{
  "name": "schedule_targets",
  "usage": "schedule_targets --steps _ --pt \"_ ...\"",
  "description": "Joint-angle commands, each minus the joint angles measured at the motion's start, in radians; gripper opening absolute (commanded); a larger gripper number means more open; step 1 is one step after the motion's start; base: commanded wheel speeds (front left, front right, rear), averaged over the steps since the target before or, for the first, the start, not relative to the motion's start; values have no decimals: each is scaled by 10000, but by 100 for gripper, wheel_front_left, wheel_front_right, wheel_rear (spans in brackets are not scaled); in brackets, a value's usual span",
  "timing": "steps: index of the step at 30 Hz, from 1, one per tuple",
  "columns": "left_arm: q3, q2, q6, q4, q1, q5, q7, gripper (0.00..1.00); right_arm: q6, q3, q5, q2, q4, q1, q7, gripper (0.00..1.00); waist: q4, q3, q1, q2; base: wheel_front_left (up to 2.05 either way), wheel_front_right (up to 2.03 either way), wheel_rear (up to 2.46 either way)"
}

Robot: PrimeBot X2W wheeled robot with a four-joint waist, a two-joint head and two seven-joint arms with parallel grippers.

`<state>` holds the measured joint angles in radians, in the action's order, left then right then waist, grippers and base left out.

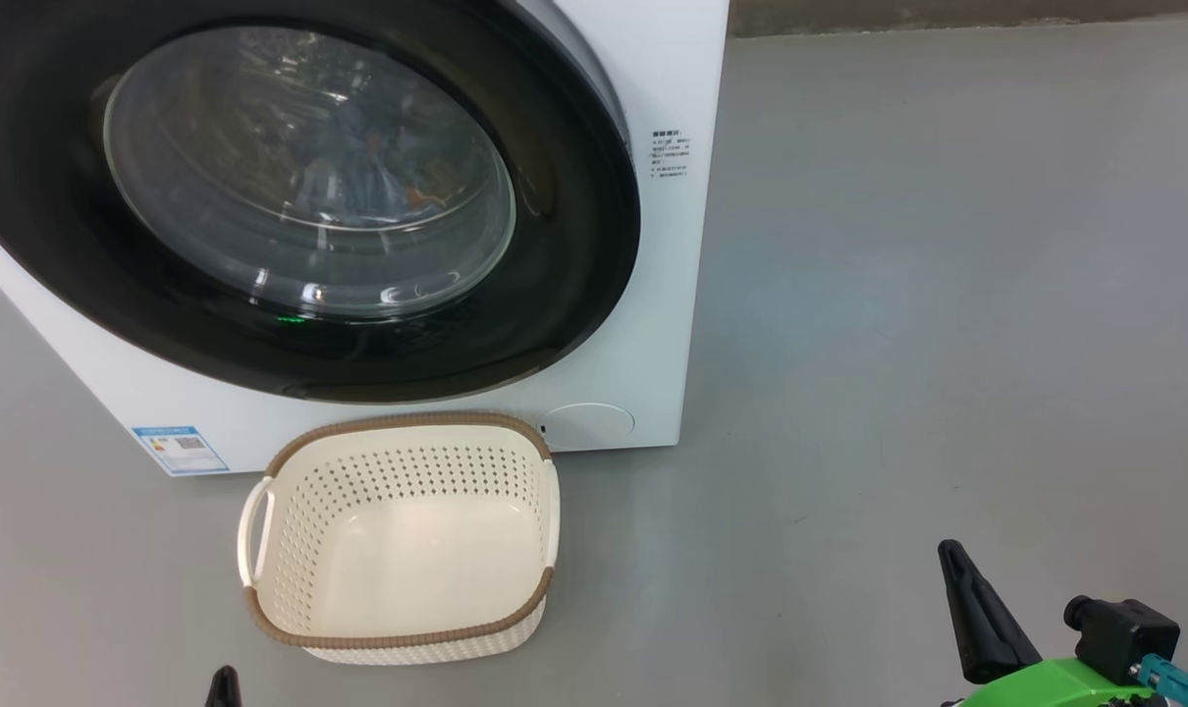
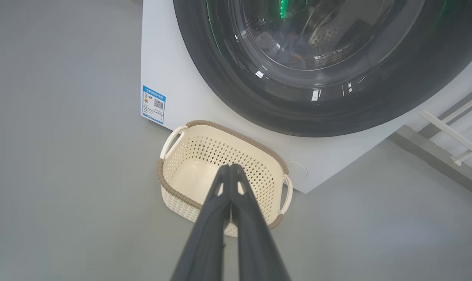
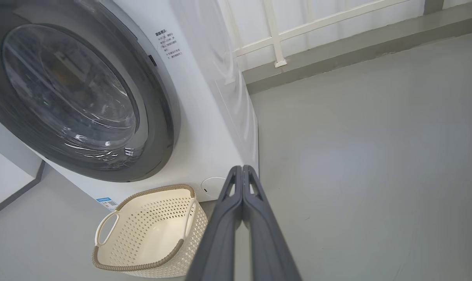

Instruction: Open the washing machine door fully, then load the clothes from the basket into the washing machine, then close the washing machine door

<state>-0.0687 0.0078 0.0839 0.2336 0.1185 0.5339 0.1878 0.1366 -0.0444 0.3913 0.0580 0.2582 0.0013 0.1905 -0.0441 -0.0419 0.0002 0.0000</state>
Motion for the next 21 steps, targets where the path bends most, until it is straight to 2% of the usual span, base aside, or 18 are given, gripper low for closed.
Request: schedule_targets --steps 1,21 --pt "-101 150 69 -170 -388 247 -62 0 -12 -18 319 19 -221 -319 -64 0 5 4 -1 0 0 0 0" --pt "-170 204 148 -112 -761 2335 -648 0 -21 -155 2674 0 -203 -473 -657 0 92 81 -1 0 0 0 0"
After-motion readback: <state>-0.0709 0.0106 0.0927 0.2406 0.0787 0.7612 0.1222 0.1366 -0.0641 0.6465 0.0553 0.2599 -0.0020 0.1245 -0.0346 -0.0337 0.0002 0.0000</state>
